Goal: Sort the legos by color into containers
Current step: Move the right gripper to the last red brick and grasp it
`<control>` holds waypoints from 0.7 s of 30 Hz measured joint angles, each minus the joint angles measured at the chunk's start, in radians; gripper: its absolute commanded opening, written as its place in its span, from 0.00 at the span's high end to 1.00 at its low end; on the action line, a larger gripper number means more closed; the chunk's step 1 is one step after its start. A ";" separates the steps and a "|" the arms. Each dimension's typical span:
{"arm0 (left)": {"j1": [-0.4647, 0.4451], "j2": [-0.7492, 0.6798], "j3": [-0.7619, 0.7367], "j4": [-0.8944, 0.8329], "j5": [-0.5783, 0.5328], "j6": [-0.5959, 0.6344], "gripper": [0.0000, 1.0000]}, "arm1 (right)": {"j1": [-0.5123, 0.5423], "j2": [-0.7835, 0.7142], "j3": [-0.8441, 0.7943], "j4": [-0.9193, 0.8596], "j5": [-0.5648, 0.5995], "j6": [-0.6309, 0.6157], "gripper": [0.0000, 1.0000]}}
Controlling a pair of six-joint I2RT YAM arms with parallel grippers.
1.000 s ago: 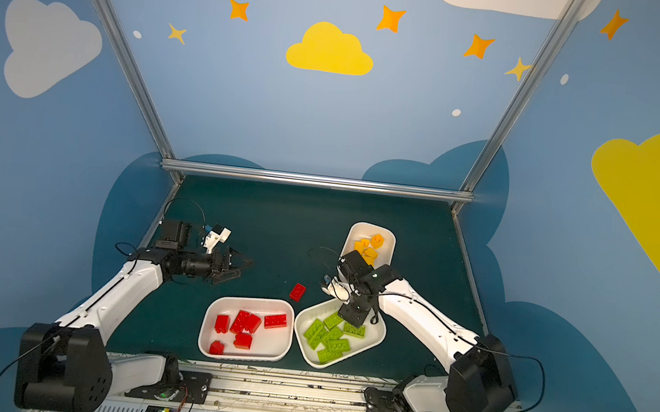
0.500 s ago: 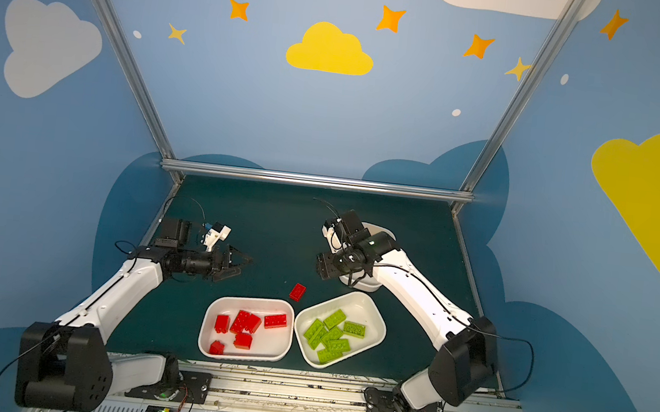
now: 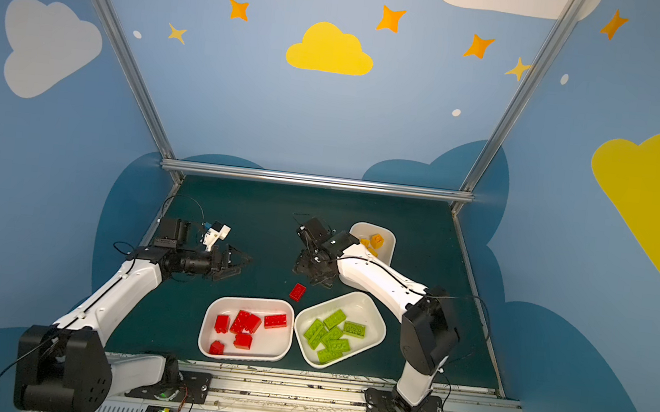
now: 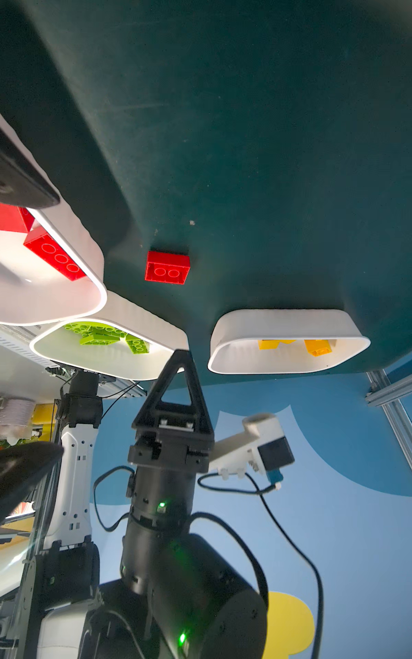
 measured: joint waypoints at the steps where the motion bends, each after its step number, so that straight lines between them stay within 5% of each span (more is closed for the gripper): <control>1: 0.000 -0.002 0.000 -0.001 0.000 0.000 0.00 | 0.000 0.016 0.000 0.005 0.000 0.011 0.29; 21: 0.000 -0.032 -0.016 -0.002 -0.001 0.003 0.00 | 0.057 0.333 0.157 -0.049 -0.019 0.128 0.46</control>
